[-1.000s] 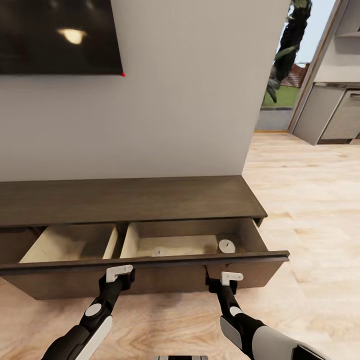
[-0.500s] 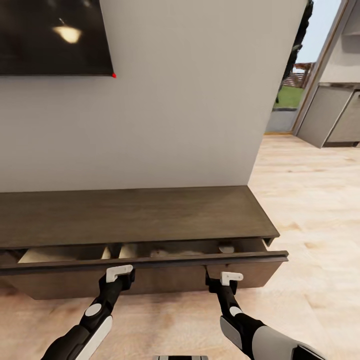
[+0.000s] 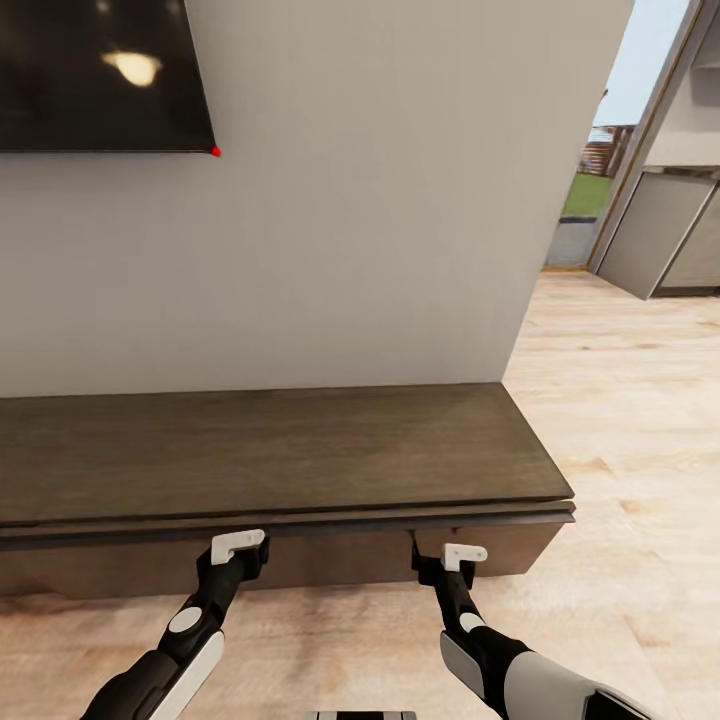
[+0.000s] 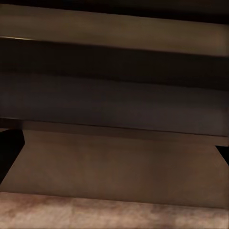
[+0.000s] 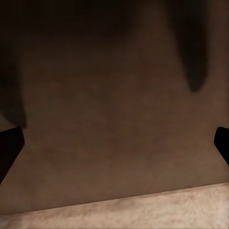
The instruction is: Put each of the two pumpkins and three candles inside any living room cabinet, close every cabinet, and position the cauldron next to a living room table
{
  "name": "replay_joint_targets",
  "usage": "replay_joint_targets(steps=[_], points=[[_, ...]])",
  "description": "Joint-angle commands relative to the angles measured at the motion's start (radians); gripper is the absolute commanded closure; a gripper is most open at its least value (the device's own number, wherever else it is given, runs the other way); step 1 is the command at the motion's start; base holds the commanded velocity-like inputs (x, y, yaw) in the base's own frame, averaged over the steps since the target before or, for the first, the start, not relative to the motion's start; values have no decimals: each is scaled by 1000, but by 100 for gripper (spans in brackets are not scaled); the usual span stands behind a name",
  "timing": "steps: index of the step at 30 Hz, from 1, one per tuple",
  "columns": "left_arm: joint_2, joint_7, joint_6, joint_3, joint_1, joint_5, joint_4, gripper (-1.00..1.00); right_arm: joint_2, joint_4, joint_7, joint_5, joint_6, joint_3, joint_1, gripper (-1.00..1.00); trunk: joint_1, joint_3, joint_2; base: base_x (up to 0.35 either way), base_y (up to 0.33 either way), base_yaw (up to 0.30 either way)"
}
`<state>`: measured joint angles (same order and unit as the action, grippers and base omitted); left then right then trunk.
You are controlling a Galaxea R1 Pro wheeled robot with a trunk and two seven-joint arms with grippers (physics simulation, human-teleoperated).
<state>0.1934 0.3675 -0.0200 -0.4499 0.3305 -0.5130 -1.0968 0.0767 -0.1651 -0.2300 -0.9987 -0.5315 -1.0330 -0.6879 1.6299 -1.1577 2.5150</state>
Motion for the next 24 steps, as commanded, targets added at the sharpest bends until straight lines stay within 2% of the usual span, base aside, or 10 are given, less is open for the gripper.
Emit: replay_joint_targets(steps=[1, 10, 17, 24], points=[[1, 8, -2, -4, 1, -6, -2, -100, 0, -1, -8, -2, -2, -8, -1, -100, 0, -1, 0, 2, 0, 0], [1, 8, -2, -4, 1, -5, -2, -100, 0, -1, -8, -2, -2, -8, -1, -100, 0, -1, 0, 7, 0, 0], [3, 9, -1, -4, 1, -4, -2, -100, 0, -1, -8, -2, -2, -8, -1, -100, 0, -1, 0, 150, 0, 0], [3, 8, -1, -4, 1, -4, -2, -100, 0, -1, -7, -2, -2, -8, -1, -100, 0, -1, 0, 27, 0, 0]])
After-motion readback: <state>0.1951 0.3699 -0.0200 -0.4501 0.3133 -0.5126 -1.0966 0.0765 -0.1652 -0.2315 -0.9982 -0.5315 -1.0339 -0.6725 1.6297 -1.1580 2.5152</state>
